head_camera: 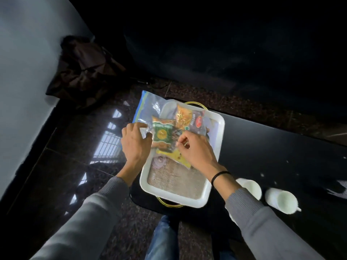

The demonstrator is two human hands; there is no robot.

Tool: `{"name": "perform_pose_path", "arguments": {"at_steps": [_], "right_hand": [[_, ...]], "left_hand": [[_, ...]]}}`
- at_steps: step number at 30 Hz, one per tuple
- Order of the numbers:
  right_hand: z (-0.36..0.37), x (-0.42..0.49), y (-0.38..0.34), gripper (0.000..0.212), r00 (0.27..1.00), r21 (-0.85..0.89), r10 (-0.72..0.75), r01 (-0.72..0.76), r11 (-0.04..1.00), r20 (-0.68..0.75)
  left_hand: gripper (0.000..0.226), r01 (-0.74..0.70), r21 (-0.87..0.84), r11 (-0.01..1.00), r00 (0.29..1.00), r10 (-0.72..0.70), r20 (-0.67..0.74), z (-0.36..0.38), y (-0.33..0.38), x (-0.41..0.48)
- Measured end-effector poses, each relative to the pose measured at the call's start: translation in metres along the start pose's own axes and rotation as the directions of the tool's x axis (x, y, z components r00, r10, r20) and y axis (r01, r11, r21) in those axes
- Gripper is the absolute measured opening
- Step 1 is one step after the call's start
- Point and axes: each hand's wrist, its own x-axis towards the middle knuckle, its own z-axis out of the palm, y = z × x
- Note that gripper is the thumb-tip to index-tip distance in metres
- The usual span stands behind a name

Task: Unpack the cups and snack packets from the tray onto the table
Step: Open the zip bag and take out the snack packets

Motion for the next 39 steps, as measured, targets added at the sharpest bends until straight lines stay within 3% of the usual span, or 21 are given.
{"name": "perform_pose_path", "arguments": {"at_steps": [3, 9, 19, 21, 25, 31, 39], "right_hand": [[0.011, 0.016, -0.011, 0.008, 1.0, -0.009, 0.012, -0.012, 1.0, -0.009], [0.016, 0.028, -0.019, 0.008, 0.999, -0.003, 0.045, -0.045, 0.999, -0.019], [-0.005, 0.004, -0.016, 0.01, 0.999, 0.01, 0.045, -0.045, 0.999, -0.001], [-0.011, -0.004, -0.013, 0.01, 0.999, 0.018, 0.041, -0.041, 0.999, -0.008], [-0.029, -0.022, -0.004, 0.009, 1.0, -0.005, 0.019, -0.019, 1.0, -0.007], [-0.053, -0.046, 0.001, 0.007, 1.0, -0.022, -0.006, 0.006, 1.0, -0.008], [-0.081, -0.082, -0.007, 0.016, 0.998, 0.17, 0.001, -0.011, 0.985, 0.056]], "left_hand": [[0.044, 0.084, 0.011, 0.996, 0.996, -0.083, -0.016, -0.003, -0.024, 0.026], [0.055, 0.326, -0.171, 0.93, 0.916, -0.266, 0.301, 0.004, -0.049, 0.063], [0.012, 0.158, -0.45, 0.879, 0.969, -0.05, 0.243, 0.004, -0.055, 0.056], [0.008, 0.178, -0.469, 0.865, 0.953, -0.033, 0.302, 0.002, -0.05, 0.052], [0.017, 0.321, -0.437, 0.841, 0.904, -0.134, 0.406, 0.001, -0.037, 0.039], [0.022, 0.264, -0.326, 0.908, 0.938, -0.162, 0.307, -0.002, -0.011, 0.001], [0.012, 0.152, -0.482, 0.863, 0.987, -0.107, 0.119, -0.028, 0.042, -0.082]]}}
